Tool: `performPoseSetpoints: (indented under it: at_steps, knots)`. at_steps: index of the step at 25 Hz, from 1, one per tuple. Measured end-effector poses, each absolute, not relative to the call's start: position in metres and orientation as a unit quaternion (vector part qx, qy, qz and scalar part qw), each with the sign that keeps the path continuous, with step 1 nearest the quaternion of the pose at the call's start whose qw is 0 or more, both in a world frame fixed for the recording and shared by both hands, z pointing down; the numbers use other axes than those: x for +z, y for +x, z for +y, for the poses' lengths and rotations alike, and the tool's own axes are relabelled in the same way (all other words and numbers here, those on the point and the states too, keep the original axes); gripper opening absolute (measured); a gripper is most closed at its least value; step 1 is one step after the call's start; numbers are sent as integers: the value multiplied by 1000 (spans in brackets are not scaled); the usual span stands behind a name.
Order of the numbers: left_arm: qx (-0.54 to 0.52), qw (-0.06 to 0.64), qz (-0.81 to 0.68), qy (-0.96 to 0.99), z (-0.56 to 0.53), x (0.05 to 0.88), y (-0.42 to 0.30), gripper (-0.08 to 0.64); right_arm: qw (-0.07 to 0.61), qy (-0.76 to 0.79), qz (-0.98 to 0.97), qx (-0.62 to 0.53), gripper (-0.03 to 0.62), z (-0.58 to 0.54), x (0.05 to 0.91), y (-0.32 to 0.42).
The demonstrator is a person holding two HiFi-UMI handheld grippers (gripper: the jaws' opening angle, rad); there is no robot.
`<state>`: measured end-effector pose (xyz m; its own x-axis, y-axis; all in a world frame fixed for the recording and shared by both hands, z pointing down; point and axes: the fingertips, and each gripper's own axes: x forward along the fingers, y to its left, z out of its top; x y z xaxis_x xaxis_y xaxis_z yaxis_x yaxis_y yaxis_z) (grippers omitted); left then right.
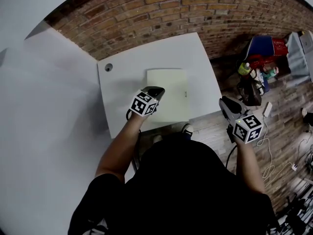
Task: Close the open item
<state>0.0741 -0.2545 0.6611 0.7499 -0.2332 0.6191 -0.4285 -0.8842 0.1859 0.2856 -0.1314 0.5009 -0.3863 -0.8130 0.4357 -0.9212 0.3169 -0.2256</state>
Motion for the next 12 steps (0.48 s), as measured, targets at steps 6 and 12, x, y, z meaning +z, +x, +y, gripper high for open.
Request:
performPoseSetpoints:
  at_steps: [6,12]
  knots:
    - [242,133,-243,930,-275,605,40,5,122,528,-814,208,55,-147,493,279]
    - [191,78,-289,935,-275,552,12,5,118,521,-825,188,55,-165,478,272]
